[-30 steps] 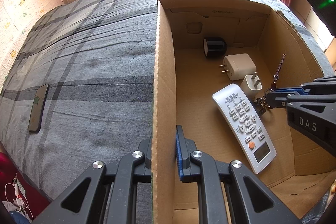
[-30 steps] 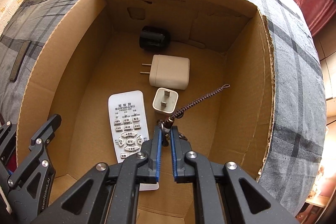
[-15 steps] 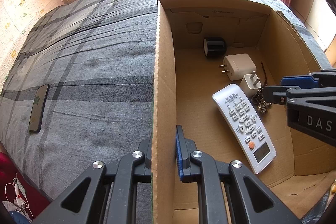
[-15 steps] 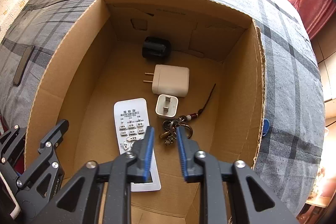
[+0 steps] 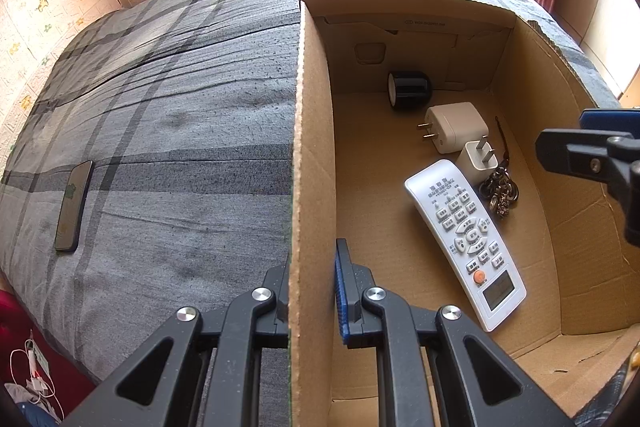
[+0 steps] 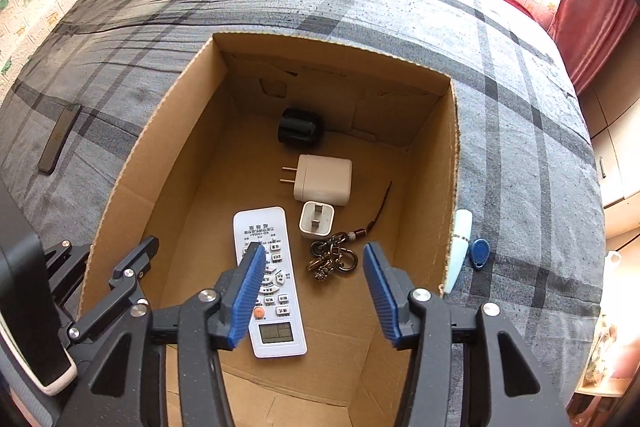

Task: Organize rigid objects
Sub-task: 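Lower the keyring into the box and open the right gripper, then withdraw the right gripper from the box toward the light-blue bottle, then grasp the light-blue bottle with the right gripper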

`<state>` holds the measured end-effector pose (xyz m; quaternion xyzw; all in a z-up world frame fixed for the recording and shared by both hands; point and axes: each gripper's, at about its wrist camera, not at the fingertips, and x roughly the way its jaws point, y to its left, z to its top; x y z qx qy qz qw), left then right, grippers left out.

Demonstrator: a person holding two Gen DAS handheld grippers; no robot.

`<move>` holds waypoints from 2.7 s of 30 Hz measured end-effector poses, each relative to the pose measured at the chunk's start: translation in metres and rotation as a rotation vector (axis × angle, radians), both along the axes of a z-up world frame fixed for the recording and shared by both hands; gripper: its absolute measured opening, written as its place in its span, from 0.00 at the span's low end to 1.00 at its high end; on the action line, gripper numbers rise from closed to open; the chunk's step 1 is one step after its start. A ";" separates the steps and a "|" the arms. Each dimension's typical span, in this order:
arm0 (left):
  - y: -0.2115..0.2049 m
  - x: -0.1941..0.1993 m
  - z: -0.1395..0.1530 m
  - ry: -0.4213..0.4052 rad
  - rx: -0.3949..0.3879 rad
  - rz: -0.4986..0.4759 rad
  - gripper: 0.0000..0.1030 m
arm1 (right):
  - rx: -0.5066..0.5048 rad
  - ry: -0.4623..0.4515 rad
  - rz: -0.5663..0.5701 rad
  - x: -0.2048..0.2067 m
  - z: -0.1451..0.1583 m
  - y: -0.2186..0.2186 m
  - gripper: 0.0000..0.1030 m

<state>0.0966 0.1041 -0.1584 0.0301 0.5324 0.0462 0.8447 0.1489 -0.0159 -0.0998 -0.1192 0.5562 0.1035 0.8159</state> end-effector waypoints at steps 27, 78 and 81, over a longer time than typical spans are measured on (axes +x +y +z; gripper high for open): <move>-0.001 0.001 -0.001 0.003 0.002 0.000 0.15 | 0.005 -0.110 -0.196 0.007 0.059 -0.114 1.00; 0.000 0.004 -0.004 0.017 0.005 0.001 0.15 | 0.124 0.138 -0.301 0.073 -0.080 -0.161 0.55; 0.000 0.004 -0.004 0.017 0.006 0.003 0.15 | 0.128 0.162 -0.290 0.077 -0.089 -0.156 0.44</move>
